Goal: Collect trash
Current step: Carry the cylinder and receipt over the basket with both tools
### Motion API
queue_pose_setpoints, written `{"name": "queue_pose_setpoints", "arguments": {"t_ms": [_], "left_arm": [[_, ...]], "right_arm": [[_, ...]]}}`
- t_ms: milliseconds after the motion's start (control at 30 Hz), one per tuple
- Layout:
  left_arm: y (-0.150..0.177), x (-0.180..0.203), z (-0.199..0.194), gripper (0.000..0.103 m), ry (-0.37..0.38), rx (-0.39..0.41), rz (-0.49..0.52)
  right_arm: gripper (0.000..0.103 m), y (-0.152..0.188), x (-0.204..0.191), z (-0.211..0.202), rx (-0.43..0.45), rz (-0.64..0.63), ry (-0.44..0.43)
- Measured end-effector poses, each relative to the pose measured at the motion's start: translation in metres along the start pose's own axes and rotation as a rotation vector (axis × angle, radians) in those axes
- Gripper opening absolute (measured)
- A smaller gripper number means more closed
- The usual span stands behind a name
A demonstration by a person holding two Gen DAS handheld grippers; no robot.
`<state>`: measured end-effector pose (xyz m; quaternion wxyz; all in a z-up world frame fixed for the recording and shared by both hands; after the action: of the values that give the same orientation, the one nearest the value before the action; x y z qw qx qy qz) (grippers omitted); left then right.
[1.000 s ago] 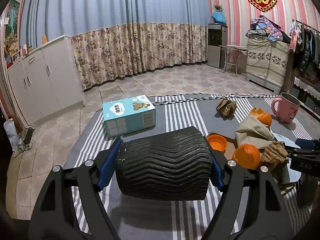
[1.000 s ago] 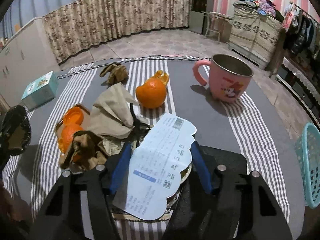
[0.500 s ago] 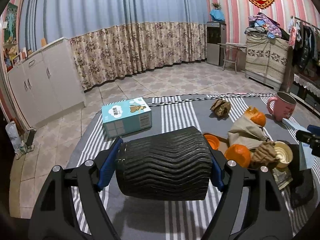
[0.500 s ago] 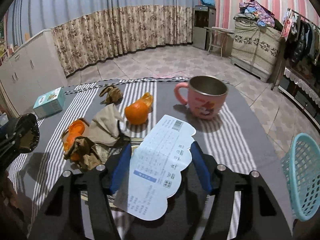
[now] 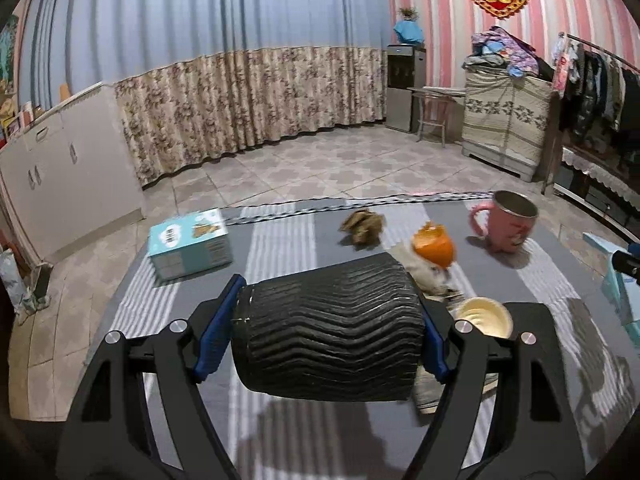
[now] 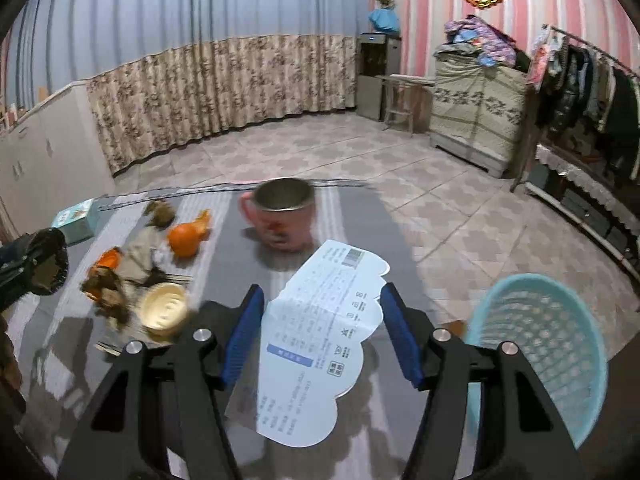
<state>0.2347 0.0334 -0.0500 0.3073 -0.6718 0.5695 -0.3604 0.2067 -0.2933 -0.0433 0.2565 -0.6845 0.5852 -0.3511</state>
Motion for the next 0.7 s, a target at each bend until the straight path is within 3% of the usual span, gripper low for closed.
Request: {"name": "queue_pose_setpoints", "arguments": {"t_ms": [367, 700], "left_arm": [[0.009, 0.101, -0.006, 0.075, 0.103, -0.006, 0.048], [0.032, 0.212, -0.014, 0.075, 0.194, 0.003, 0.131]], "right_arm": [[0.059, 0.048, 0.137, -0.031, -0.004, 0.122, 0.149], [0.059, 0.094, 0.209, -0.017, -0.017, 0.279, 0.185]]}}
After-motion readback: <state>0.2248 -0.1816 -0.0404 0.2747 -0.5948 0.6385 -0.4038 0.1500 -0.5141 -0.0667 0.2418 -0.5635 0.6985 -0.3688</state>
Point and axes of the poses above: each gripper's, at about its wrist camera, not at the fingertips, and z roughly the way its jaws point, x to its right, y to its underside, the point moved 5 cm from there along z, roughly the way its jaws point, and after that the axes turned 13 degrees about -z, right-handed, at the moved point
